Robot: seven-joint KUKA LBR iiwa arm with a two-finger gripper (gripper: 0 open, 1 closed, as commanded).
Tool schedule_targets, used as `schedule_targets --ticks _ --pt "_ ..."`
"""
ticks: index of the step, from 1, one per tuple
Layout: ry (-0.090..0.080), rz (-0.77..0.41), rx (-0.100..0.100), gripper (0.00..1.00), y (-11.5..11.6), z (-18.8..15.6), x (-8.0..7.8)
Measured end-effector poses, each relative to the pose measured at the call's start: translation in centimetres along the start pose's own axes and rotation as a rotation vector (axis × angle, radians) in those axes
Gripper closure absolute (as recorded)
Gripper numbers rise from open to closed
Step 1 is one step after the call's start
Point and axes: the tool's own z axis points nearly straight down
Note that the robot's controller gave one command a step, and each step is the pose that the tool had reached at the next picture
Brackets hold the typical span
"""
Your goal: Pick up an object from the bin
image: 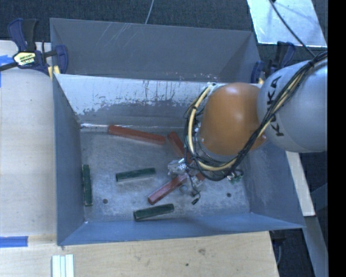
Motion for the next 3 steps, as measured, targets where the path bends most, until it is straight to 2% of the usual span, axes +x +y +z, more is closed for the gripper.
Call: schedule_targets --ticks 3 --pt "-0.012 0.002 0.007 1.0 -0.1 -6.0 -0.2"
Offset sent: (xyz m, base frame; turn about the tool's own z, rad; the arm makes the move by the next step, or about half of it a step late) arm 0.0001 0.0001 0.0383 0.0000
